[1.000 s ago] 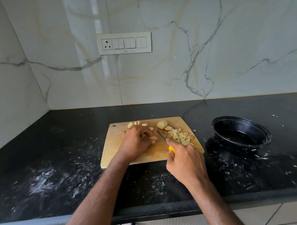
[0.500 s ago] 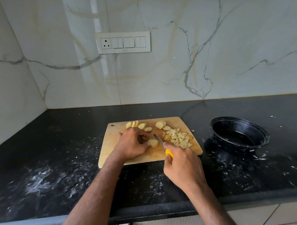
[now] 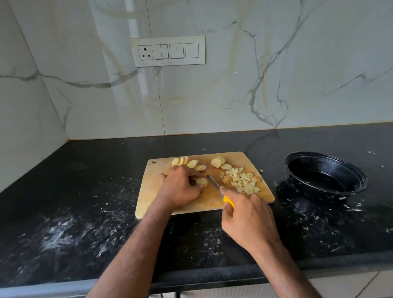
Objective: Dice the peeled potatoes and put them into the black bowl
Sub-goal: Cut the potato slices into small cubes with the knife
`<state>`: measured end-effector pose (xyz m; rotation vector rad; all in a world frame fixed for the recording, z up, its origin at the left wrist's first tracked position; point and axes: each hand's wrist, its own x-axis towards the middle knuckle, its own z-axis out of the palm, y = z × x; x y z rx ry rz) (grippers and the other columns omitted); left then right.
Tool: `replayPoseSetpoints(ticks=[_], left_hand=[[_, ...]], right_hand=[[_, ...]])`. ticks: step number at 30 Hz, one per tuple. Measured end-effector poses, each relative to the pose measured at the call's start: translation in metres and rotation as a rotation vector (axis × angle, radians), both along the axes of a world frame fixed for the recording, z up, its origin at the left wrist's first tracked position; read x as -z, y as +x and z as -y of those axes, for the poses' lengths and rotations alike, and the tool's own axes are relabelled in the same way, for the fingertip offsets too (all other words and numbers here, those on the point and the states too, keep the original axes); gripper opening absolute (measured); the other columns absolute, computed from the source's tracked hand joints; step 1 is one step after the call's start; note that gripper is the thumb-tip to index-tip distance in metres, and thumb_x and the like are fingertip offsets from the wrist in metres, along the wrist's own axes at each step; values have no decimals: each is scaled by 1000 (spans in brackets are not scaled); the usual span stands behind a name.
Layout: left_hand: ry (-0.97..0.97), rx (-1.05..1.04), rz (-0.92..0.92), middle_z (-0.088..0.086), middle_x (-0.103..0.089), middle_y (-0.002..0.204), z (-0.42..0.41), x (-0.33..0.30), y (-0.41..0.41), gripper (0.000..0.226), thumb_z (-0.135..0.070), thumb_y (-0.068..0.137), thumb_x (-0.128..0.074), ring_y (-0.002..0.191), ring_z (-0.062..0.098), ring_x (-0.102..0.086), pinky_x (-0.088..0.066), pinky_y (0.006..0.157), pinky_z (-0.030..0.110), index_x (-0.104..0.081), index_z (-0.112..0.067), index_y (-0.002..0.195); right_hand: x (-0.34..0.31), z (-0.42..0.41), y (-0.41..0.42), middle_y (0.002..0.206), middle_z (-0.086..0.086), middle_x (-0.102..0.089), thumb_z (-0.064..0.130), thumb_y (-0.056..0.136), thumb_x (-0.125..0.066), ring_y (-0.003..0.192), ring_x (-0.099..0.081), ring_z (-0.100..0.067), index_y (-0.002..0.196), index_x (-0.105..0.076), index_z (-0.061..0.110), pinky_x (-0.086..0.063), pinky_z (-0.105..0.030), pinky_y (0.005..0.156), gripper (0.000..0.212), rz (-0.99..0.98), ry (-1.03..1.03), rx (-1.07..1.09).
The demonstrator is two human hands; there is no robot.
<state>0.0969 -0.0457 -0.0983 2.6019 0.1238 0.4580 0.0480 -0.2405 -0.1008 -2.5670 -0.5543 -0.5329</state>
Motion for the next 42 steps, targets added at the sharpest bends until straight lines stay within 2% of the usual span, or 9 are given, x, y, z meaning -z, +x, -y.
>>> replayPoseSetpoints(ticks=[3, 9, 13, 15, 19, 25, 31, 35, 42], left_hand=[[-20, -42, 6, -14, -65, 101, 2, 1, 1, 40, -55, 77, -77, 109, 14, -52, -37, 103, 55, -73, -32, 110], [-40, -5, 3, -11, -69, 105, 0, 1, 2, 39, -52, 78, -79, 101, 12, -48, -38, 104, 51, -76, -29, 109], [-71, 29, 30, -17, -67, 83, 5, 3, 3, 40, -61, 65, -85, 89, 11, -58, -47, 95, 49, -75, -29, 88], [-74, 40, 24, -17, -66, 78, 7, 3, 3, 40, -63, 62, -85, 86, 10, -59, -47, 93, 49, -71, -31, 82], [-100, 80, 4, -21, -65, 81, 5, 2, 3, 40, -58, 66, -85, 88, 9, -60, -49, 93, 51, -74, -30, 92], [-76, 84, 41, -20, -61, 83, 6, 3, 3, 35, -50, 74, -83, 92, 10, -57, -43, 96, 48, -75, -28, 99], [-64, 89, 37, -18, -60, 85, 8, 2, 2, 31, -46, 79, -80, 97, 12, -53, -36, 95, 43, -74, -26, 102], [-59, 78, 32, -18, -60, 88, 10, 1, 2, 30, -44, 80, -79, 95, 9, -51, -36, 96, 43, -73, -28, 104], [-157, 142, 33, -16, -63, 93, 9, 2, -1, 54, -32, 76, -82, 92, 5, -57, -35, 97, 47, -52, -44, 120]], right_hand=[[0, -1, 1, 82, 6, -74, 33, 92, -57, 66, -65, -10, 139, -57, 34, -56, -24, 66, 46, 3, 6, -3], [-1, -2, -1, 80, 5, -73, 33, 93, -57, 61, -59, -10, 139, -57, 34, -52, -21, 62, 46, 19, 15, 13], [-1, -6, 1, 104, 7, -76, 28, 91, -59, 90, -70, -13, 137, -60, 31, -58, -25, 79, 46, -21, 97, 40], [-1, -9, -1, 103, 6, -76, 29, 93, -57, 90, -69, -15, 139, -57, 32, -56, -25, 76, 46, -20, 69, 42], [2, -10, -2, 91, 0, -75, 32, 96, -55, 83, -69, -18, 142, -54, 33, -56, -27, 69, 46, 3, 30, 37], [2, -10, -4, 94, -5, -71, 34, 98, -51, 87, -66, -22, 146, -48, 36, -53, -30, 72, 49, -27, 2, 29], [0, -15, 0, 86, 2, -70, 31, 98, -53, 68, -50, -12, 145, -50, 31, -48, -23, 68, 48, -14, -20, 15], [-3, -16, 0, 90, 1, -71, 27, 98, -53, 71, -57, -13, 145, -50, 28, -43, -22, 67, 47, -15, -37, -9], [-6, -14, -2, 94, 2, -71, 25, 97, -56, 74, -57, -11, 146, -49, 27, -45, -22, 68, 50, -43, -55, -26]])
